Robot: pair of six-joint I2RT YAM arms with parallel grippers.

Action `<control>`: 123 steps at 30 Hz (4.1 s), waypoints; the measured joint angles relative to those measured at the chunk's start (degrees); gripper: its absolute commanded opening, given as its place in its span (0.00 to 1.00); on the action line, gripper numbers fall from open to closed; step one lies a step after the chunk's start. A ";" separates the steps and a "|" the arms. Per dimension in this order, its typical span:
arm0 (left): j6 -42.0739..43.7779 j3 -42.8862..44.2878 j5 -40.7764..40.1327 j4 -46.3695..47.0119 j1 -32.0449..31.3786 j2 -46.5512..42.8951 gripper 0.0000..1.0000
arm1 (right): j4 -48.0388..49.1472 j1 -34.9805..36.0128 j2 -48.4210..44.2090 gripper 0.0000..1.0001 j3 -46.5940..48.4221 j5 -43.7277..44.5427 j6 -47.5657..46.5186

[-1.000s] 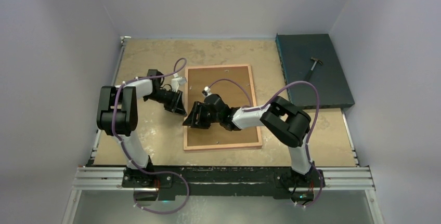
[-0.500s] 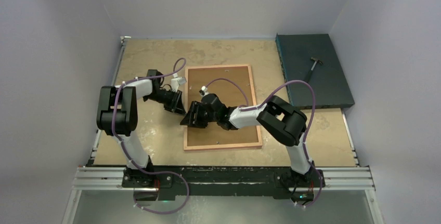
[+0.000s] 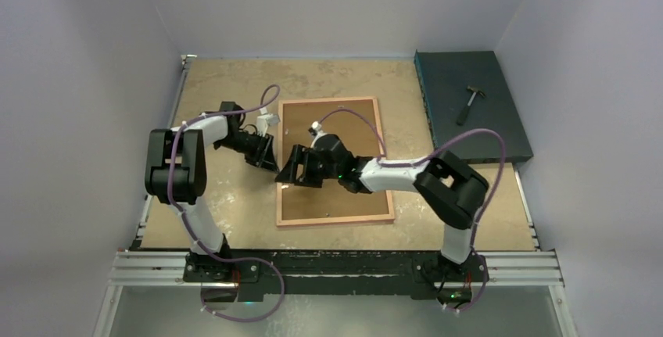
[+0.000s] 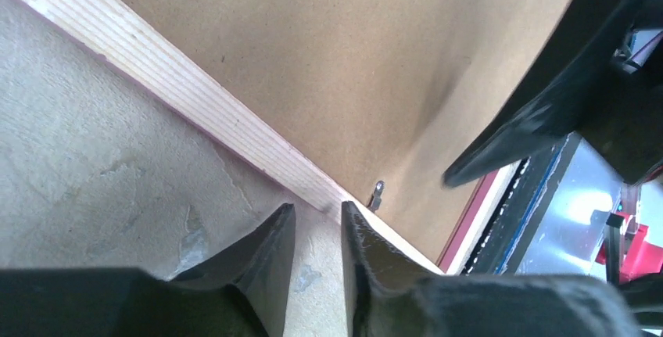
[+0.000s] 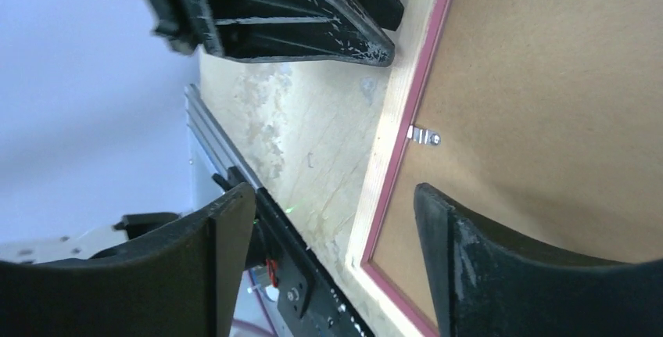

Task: Put the photo into the frame

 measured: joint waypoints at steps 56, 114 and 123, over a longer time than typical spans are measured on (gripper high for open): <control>-9.14 15.34 2.43 8.55 3.17 12.00 0.28 | -11.02 -18.05 17.70 0.67 27.41 1.70 -15.08; -9.07 12.52 3.89 13.07 1.64 11.04 0.08 | -0.79 -13.84 26.53 0.46 32.63 -3.61 -2.19; -8.33 12.52 3.67 12.87 1.33 10.80 0.07 | -0.48 -13.84 26.60 0.46 32.63 -3.54 -1.95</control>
